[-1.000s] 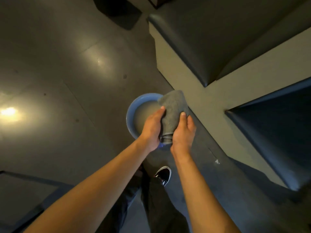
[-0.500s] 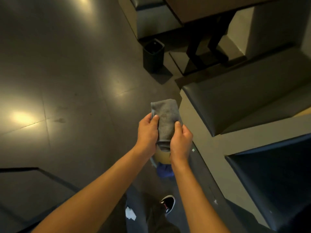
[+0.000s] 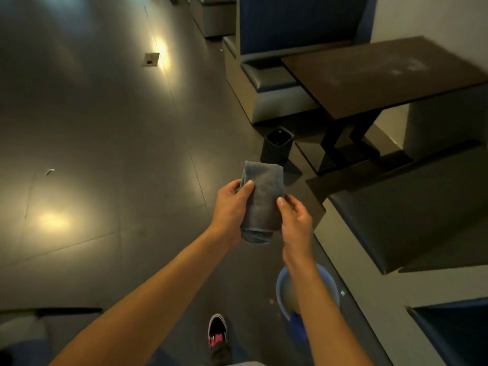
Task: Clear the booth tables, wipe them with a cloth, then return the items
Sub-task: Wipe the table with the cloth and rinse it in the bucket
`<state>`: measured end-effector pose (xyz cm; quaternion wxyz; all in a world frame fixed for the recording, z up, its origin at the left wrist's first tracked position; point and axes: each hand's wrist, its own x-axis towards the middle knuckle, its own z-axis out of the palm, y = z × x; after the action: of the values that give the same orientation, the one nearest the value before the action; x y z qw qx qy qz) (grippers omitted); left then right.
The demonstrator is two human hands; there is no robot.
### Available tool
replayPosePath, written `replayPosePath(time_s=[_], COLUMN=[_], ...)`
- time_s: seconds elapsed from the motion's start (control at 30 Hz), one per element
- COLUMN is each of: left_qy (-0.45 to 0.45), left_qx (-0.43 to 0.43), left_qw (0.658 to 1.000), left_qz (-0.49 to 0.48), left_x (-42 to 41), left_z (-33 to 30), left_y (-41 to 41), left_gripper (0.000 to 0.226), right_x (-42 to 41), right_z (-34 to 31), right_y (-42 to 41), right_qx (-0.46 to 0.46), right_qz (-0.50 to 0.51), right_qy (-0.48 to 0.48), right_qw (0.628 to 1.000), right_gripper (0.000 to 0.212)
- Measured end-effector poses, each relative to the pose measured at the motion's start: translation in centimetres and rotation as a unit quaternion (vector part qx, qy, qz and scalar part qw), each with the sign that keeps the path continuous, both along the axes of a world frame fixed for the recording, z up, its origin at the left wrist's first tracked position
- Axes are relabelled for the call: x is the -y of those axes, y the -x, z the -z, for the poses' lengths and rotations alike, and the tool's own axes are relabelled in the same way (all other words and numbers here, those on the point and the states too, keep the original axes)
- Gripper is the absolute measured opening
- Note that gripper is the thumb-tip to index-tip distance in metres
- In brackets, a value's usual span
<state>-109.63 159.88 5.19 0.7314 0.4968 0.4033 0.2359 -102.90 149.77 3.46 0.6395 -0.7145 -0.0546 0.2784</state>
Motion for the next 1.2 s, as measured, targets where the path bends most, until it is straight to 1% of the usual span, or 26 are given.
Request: replayPosePath(time_s=[0.03,0.07,0.1,0.17,0.27,0.3,0.37,0.47,0.57,0.7,0.8,0.9,1.0,1.07,1.2], left_qy=[-0.001,0.0,0.001,0.015,0.038,0.042,0.041,0.011,-0.018,-0.072,-0.085,-0.109,-0.136,-0.131,-0.141], left_qx=[0.001,0.0,-0.003,0.0,0.021,0.024,0.021,-0.009,-0.025,-0.027,-0.004,0.026,0.06,0.067,0.02], left_qw=[1.0,1.0,1.0,0.999,0.994,0.993,0.991,0.989,0.986,0.98,0.98,0.977,0.971,0.969,0.972], left_qz=[0.002,0.009,0.022,0.052,0.098,0.11,0.128,0.146,0.162,0.183,0.178,0.181,0.189,0.198,0.185], left_x=[-1.3,-2.5,-3.5,-5.8,-8.6,-9.4,-10.6,-12.6,-15.0,-19.1,-22.1,-24.9,-27.3,-28.3,-29.6], left_z=[-0.6,-1.1,-1.5,-2.3,-3.0,-3.3,-3.4,-3.4,-3.4,-3.8,-4.4,-5.3,-5.7,-5.8,-5.6], left_y=[0.5,0.9,1.3,1.7,1.4,0.9,0.0,-2.8,-6.8,-13.3,-19.1,-25.1,-30.2,-33.5,-40.1], left_gripper=[0.019,0.02,0.021,0.021,0.019,0.019,0.018,0.018,0.024,0.017,0.013,0.01,0.013,0.012,0.017], right_x=[-1.1,-2.0,-2.9,-4.8,-6.8,-7.4,-8.1,-9.9,-12.2,-16.1,-19.3,-21.9,-23.7,-24.8,-26.5], right_z=[-0.7,-1.6,-2.6,-4.4,-5.6,-5.8,-5.9,-5.8,-5.6,-5.2,-5.4,-6.2,-6.6,-6.6,-6.4], right_y=[0.2,0.3,0.3,0.0,-0.9,-1.4,-2.4,-5.2,-9.1,-15.4,-21.5,-27.5,-32.8,-36.0,-41.4], right_qx=[0.009,0.018,0.019,-0.012,-0.066,-0.064,-0.033,0.02,0.054,0.04,0.044,0.078,0.1,0.099,0.087], right_qz=[-0.01,-0.022,-0.035,-0.059,-0.082,-0.096,-0.119,-0.113,-0.111,-0.119,-0.12,-0.12,-0.124,-0.115,-0.098], right_qy=[-0.012,-0.028,-0.046,-0.086,-0.129,-0.13,-0.114,-0.093,-0.094,-0.114,-0.12,-0.094,-0.075,-0.065,-0.051], right_qw=[1.0,0.999,0.998,0.995,0.986,0.985,0.986,0.989,0.988,0.986,0.984,0.985,0.984,0.986,0.99], right_gripper=[0.043,0.042,0.038,0.03,0.036,0.035,0.023,0.012,0.011,0.02,0.022,0.018,0.015,0.014,0.019])
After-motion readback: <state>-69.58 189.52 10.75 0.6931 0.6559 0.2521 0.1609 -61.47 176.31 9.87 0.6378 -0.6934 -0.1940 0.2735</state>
